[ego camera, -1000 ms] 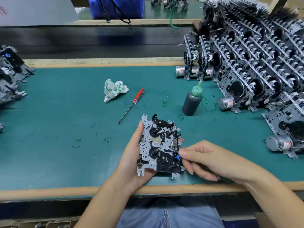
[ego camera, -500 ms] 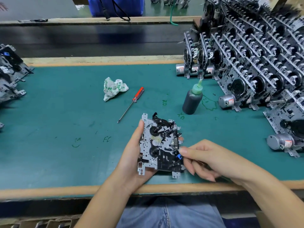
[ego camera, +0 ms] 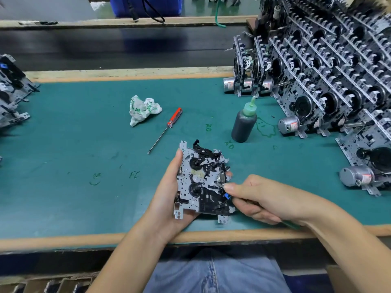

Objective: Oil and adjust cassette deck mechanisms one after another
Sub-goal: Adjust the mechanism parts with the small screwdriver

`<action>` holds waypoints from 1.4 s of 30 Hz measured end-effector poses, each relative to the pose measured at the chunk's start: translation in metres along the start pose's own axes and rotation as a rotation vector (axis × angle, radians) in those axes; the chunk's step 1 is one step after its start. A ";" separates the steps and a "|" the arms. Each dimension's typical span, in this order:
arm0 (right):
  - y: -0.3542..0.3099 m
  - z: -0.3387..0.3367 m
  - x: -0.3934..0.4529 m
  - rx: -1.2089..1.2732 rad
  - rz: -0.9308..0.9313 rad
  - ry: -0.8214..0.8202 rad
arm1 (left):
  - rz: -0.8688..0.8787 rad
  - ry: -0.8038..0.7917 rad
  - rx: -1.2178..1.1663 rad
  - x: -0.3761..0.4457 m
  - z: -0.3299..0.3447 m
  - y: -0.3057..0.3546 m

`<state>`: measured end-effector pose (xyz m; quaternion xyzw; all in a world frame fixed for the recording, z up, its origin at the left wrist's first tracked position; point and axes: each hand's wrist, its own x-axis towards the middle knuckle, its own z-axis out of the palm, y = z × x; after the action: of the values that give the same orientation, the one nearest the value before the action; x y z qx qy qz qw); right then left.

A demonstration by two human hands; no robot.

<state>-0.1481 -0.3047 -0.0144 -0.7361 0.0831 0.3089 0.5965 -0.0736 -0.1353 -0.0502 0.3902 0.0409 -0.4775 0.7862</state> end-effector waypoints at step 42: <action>0.009 -0.003 0.000 0.348 -0.160 0.102 | -0.056 -0.251 -0.232 -0.011 -0.006 0.005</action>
<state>-0.1514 -0.3103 -0.0214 -0.6407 0.1068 0.2038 0.7325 -0.0739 -0.1219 -0.0462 0.2326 0.0080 -0.5362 0.8114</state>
